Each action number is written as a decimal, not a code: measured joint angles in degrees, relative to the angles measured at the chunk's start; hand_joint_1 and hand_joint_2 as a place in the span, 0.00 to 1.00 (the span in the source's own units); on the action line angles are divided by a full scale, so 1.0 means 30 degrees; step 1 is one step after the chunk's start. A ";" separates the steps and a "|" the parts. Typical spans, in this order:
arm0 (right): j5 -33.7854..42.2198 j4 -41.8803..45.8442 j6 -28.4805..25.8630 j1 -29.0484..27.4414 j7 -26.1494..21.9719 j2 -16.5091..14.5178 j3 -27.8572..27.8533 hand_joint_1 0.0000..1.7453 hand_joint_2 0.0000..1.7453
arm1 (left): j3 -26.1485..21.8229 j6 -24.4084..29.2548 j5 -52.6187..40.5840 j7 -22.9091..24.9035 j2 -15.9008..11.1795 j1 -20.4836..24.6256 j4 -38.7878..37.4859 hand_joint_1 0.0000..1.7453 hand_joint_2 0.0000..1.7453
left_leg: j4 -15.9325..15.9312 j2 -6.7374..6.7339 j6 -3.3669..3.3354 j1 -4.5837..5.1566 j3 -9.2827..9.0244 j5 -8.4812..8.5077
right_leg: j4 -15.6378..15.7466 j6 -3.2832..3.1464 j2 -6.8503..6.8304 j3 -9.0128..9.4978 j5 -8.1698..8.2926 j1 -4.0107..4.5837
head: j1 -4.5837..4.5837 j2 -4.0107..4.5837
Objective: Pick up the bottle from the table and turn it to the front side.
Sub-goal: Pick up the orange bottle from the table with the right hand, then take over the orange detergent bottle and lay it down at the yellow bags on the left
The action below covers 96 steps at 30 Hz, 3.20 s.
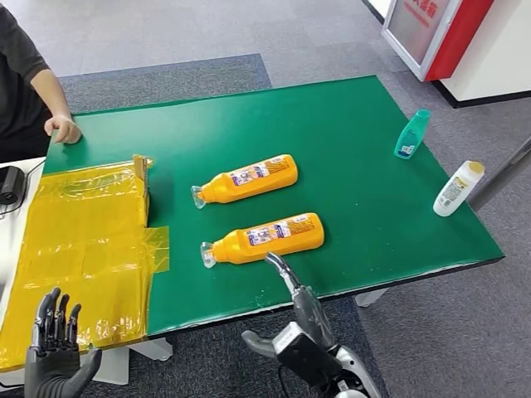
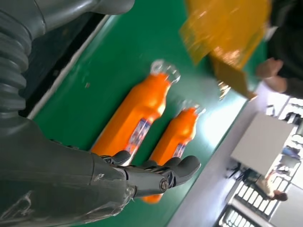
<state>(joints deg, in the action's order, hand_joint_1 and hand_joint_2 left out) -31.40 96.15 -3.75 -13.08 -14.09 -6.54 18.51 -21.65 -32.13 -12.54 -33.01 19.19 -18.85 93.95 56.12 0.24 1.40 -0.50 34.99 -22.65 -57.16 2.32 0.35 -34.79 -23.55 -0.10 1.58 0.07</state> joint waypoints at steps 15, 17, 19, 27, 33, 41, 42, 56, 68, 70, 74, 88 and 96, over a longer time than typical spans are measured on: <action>-0.9475 -0.1722 0.2529 0.6582 0.5314 0.0718 -0.1743 0.00 1.00 | 0.1094 0.0560 -0.2103 -0.0618 -0.0465 0.0836 -0.1631 0.00 1.00 | 0.0001 -0.0002 -0.0001 0.0003 0.0011 0.0092 | 0.0000 0.0006 0.0002 -0.0008 0.0092 -0.0003 | 0.0000 0.0000; -1.0081 -0.2770 0.3004 0.7593 0.5732 0.0891 -0.1752 0.00 1.00 | 0.1534 0.0882 -0.2036 -0.0632 -0.0644 0.1011 -0.1884 0.00 1.00 | 0.0001 -0.0002 0.0002 0.0002 0.0014 0.0098 | -0.0001 0.0001 0.0001 -0.0010 0.0100 -0.0002 | 0.0000 0.0000; -1.0694 -0.4184 0.3594 0.8844 0.6160 0.1038 -0.1676 0.00 1.00 | 0.2105 0.1309 -0.1921 -0.0638 -0.0896 0.1242 -0.2142 0.00 1.00 | 0.0001 -0.0002 0.0003 0.0002 0.0017 0.0110 | -0.0004 -0.0008 0.0001 -0.0014 0.0112 -0.0001 | -0.0002 0.0000; -1.1487 -1.1721 0.5312 1.3757 0.6506 0.1530 -0.0344 0.00 1.00 | 0.4609 0.2600 -0.1076 -0.0751 -0.2328 0.2207 -0.3479 0.00 1.00 | 0.0001 0.0000 -0.0007 0.0001 0.0035 0.0170 | -0.0008 0.0012 -0.0001 -0.0025 0.0153 -0.0001 | -0.0002 0.0000; -1.1258 -1.6513 0.6526 1.5850 0.5990 0.1597 0.0689 0.00 1.00 | 0.5718 0.2875 -0.0684 -0.1135 -0.3184 0.2632 -0.4345 0.00 1.00 | 0.0001 0.0002 -0.0006 0.0002 0.0042 0.0170 | -0.0009 0.0013 -0.0004 -0.0038 0.0152 -0.0002 | 0.0000 0.0000; -1.0211 -2.0712 0.7150 1.7538 0.4436 0.2144 0.1903 1.00 1.00 | 0.6921 0.3300 -0.0226 -0.1578 -0.4213 0.3382 -0.5734 0.00 1.00 | 0.0002 0.0005 -0.0007 0.0001 0.0031 0.0170 | -0.0008 0.0014 -0.0006 -0.0027 0.0153 -0.0002 | 0.0000 0.0000; -1.0054 -2.0827 0.6853 1.7553 0.4281 0.2208 0.2003 1.00 1.00 | 0.7007 0.3362 -0.0191 -0.1583 -0.4287 0.3380 -0.5814 0.00 1.00 | 0.0002 0.0005 -0.0007 0.0001 0.0031 0.0169 | -0.0008 0.0014 -0.0006 -0.0027 0.0153 -0.0001 | 0.0000 0.0000; -0.6734 -1.5002 0.4701 1.4021 0.3962 0.2829 0.2315 1.00 1.00 | 0.6844 0.3253 0.0715 -0.1100 -0.4281 0.2339 -0.5550 0.00 1.00 | 0.0002 0.0019 -0.0004 -0.0004 0.0057 0.0164 | -0.0009 0.0011 -0.0013 -0.0045 0.0142 0.0004 | 0.0000 0.0000; -0.3498 -0.5115 0.4246 0.7571 0.2545 0.1580 0.2214 1.00 1.00 | 0.3426 -0.0062 0.3606 0.2961 -0.1282 0.2582 -0.5351 0.00 1.00 | 0.0001 0.0043 0.0011 -0.0002 0.0071 0.0112 | -0.0009 -0.0006 -0.0023 -0.0054 0.0101 0.0006 | -0.0002 0.0000; -0.3616 -0.5677 0.3983 0.7640 0.2281 0.1219 0.3047 1.00 1.00 | 0.4069 -0.0537 0.4135 0.2833 -0.1490 0.3078 -0.5531 0.00 1.00 | 0.0000 0.0043 0.0028 -0.0004 0.0071 0.0130 | -0.0010 -0.0023 -0.0022 -0.0058 0.0115 0.0012 | -0.0004 0.0000; -0.3948 -0.7743 0.3007 0.8551 0.1985 0.0430 0.4740 1.00 1.00 | 0.6640 -0.1005 0.4667 0.1646 -0.2823 0.3958 -0.5730 0.00 1.00 | 0.0000 0.0038 0.0055 -0.0012 0.0068 0.0151 | -0.0034 -0.0039 -0.0015 -0.0080 0.0122 0.0026 | -0.0002 0.0000; -0.5201 -1.2098 0.1789 1.0546 0.2093 -0.0776 0.7446 0.00 1.00 | 1.1555 0.0965 0.3121 -0.0084 -0.6329 0.4497 -0.5114 1.00 1.00 | 0.0000 0.0033 0.0060 -0.0012 0.0074 0.0153 | -0.0041 -0.0052 -0.0015 -0.0096 0.0110 0.0026 | -0.0004 0.0000; -0.5658 -1.2193 0.1577 0.9898 0.2516 -0.0532 0.7184 0.00 1.00 | 1.1928 0.3575 0.1055 0.0430 -0.6697 0.4020 -0.3643 1.00 1.00 | 0.0001 0.0033 0.0054 -0.0009 0.0082 0.0145 | -0.0039 -0.0050 -0.0016 -0.0099 0.0108 0.0021 | -0.0002 0.0000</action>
<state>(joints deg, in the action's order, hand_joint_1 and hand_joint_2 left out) -48.38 59.57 0.98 16.62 -6.54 -8.13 40.06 14.14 -21.40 -9.37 -31.72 -0.90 -6.79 83.02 56.12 0.34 1.56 -0.53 35.23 -22.22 -57.28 2.17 0.30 -35.08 -23.23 -0.04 1.57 0.07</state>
